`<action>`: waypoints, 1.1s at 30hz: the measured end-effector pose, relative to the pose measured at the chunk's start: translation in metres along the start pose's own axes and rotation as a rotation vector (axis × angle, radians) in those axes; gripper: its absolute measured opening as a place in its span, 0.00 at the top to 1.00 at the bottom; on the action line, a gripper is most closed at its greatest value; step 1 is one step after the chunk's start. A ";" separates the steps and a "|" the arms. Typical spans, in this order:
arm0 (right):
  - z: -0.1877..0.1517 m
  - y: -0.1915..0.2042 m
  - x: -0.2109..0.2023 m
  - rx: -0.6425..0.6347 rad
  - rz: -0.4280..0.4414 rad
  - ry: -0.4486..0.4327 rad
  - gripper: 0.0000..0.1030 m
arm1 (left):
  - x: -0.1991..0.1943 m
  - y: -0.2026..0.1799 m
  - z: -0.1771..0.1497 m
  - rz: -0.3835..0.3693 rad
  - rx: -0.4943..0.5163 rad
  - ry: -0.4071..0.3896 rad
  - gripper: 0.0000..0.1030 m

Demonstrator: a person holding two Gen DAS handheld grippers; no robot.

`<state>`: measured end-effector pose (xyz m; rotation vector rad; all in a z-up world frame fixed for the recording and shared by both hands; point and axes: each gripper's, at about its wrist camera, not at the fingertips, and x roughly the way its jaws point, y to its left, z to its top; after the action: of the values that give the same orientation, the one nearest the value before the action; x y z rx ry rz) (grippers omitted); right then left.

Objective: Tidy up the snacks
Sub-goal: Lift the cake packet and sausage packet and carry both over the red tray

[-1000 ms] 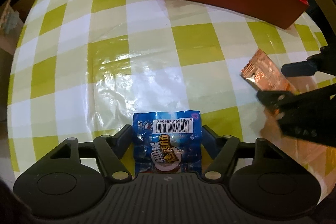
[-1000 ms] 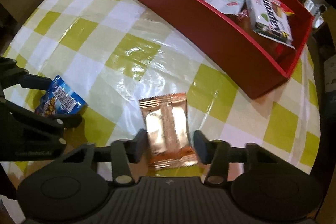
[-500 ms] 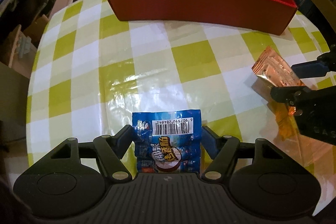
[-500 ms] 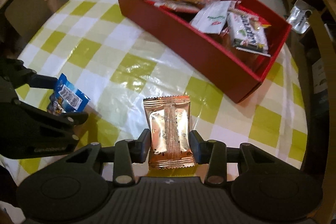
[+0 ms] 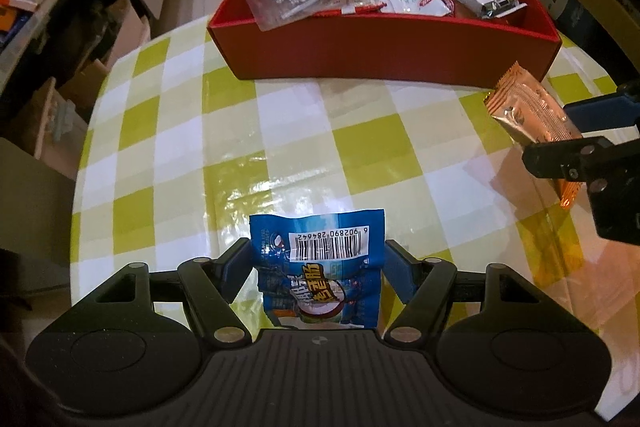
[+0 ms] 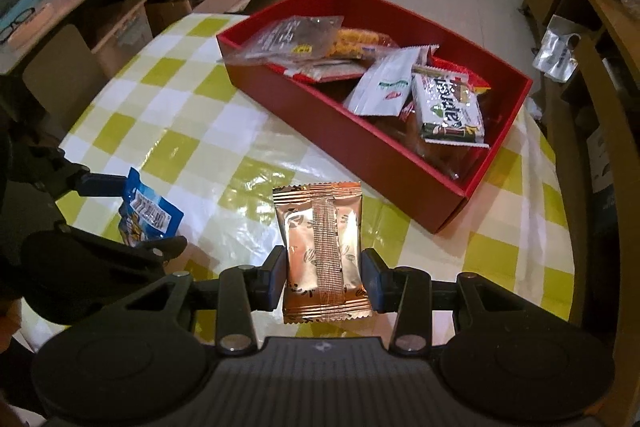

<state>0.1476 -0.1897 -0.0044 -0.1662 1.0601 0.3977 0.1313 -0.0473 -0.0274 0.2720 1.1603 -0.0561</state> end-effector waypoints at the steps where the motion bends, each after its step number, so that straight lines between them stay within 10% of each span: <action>1: 0.000 0.000 -0.001 0.002 0.001 -0.004 0.53 | -0.001 0.000 0.000 0.001 0.000 -0.003 0.27; 33: 0.031 -0.020 -0.033 0.058 0.019 -0.150 0.53 | -0.033 0.008 0.041 0.045 -0.049 -0.166 0.27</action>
<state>0.1666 -0.2059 0.0382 -0.0732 0.9251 0.3904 0.1563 -0.0526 0.0191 0.2455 0.9894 -0.0103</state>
